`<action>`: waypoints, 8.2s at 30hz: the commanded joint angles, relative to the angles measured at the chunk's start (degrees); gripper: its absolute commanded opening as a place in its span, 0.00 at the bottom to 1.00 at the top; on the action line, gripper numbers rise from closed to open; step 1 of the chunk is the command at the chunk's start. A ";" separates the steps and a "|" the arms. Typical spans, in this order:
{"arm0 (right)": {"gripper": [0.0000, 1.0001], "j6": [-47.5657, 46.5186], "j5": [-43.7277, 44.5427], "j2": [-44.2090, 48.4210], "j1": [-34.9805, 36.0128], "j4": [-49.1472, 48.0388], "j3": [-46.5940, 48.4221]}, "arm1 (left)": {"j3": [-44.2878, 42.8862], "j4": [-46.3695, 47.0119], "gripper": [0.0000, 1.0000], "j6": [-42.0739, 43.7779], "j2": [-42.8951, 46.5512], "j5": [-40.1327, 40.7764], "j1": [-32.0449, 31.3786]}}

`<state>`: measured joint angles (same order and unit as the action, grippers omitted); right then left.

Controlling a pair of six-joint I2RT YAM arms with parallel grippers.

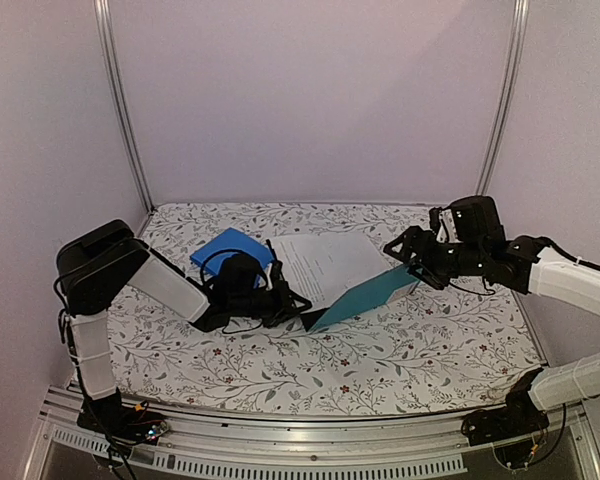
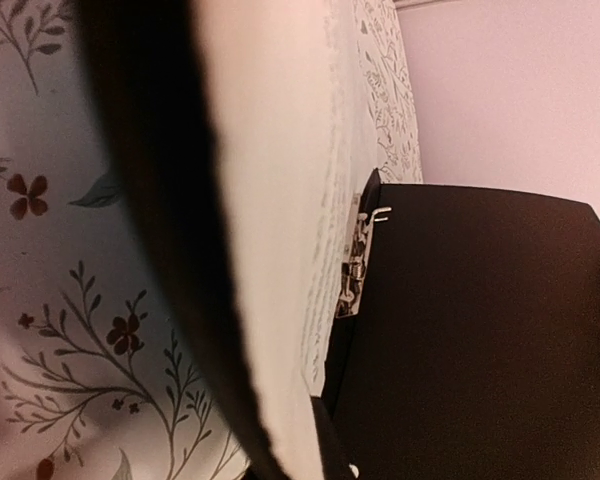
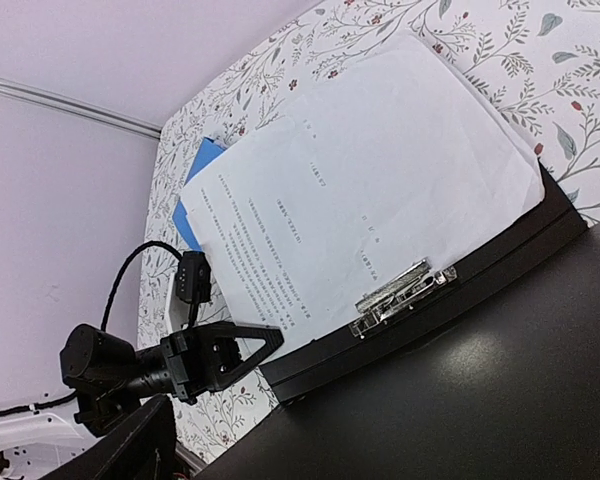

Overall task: Put the files into the folder
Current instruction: Close the folder with files at the center of the board, then rotate the folder with files at the center of the board, then reset both arms

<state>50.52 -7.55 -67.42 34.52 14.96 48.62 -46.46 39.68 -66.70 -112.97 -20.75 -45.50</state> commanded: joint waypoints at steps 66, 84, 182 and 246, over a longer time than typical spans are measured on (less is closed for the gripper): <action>0.99 -25.00 3.77 -22.96 -17.73 18.59 13.41 | -6.43 -32.82 0.73 18.90 8.76 2.16 -7.73; 0.99 -27.44 -2.80 -29.22 -24.74 14.70 7.34 | -16.88 -27.86 0.78 11.71 -5.26 -1.81 -8.12; 0.99 -13.91 -8.93 -29.31 -6.63 -6.00 -0.43 | -39.72 -48.66 0.91 26.15 -15.18 4.37 8.84; 0.99 -43.67 19.89 12.46 -10.62 -7.86 -8.99 | 8.64 -27.56 1.00 64.31 46.82 48.08 8.12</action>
<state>7.44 13.10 -55.20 23.97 7.84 40.49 -36.53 13.39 -1.98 -65.89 27.55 -38.17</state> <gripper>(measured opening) 0.988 0.995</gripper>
